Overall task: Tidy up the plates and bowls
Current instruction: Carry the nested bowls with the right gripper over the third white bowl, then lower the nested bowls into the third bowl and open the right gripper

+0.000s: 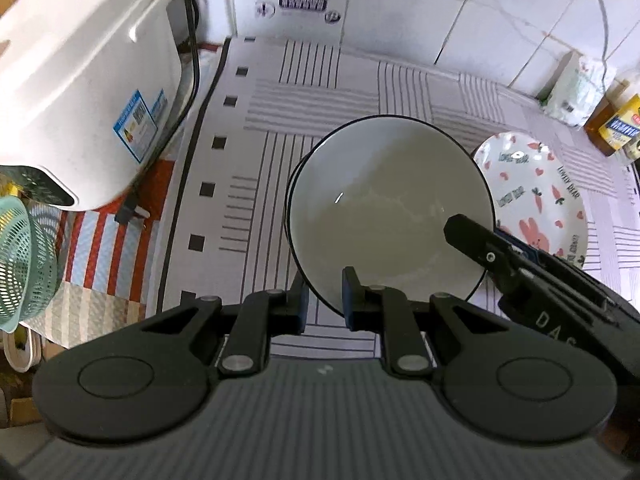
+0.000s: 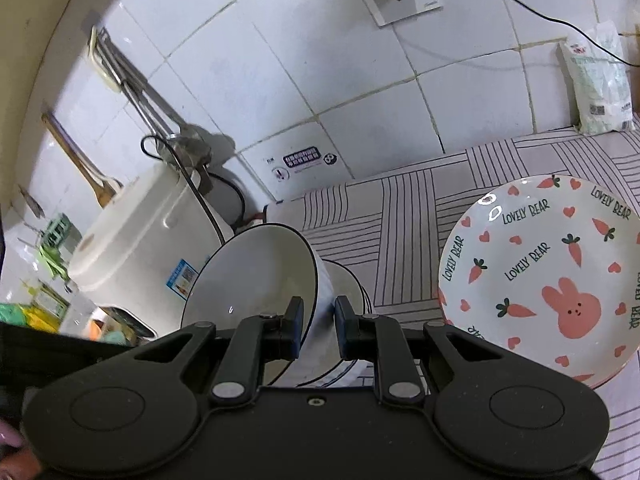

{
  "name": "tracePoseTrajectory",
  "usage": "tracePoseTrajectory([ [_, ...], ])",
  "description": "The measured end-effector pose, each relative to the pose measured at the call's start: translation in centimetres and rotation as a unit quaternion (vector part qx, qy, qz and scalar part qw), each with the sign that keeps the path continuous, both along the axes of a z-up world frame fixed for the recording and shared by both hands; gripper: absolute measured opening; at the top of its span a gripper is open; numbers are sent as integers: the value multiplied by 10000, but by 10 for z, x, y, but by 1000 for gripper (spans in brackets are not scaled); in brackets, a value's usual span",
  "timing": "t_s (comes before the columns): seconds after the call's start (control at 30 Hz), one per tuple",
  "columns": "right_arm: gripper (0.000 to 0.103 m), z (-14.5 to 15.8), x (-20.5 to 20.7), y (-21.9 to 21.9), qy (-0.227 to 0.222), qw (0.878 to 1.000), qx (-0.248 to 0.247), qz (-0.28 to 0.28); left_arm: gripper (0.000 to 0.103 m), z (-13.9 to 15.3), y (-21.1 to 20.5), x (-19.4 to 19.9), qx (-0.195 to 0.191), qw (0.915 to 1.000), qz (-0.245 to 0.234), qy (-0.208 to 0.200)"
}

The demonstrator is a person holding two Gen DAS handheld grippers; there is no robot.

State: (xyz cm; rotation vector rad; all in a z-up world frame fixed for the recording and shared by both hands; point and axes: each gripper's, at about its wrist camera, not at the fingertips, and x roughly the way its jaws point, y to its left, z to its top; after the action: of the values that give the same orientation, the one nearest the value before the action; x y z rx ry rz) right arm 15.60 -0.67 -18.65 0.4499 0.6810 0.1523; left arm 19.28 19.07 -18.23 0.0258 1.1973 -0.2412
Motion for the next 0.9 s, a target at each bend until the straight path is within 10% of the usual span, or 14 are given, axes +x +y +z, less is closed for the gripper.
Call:
tracePoseTrajectory([
  [0.9, 21, -18, 34, 38, -316, 9743, -2042, 901, 20, -29, -7, 37, 132, 9975, -53, 693],
])
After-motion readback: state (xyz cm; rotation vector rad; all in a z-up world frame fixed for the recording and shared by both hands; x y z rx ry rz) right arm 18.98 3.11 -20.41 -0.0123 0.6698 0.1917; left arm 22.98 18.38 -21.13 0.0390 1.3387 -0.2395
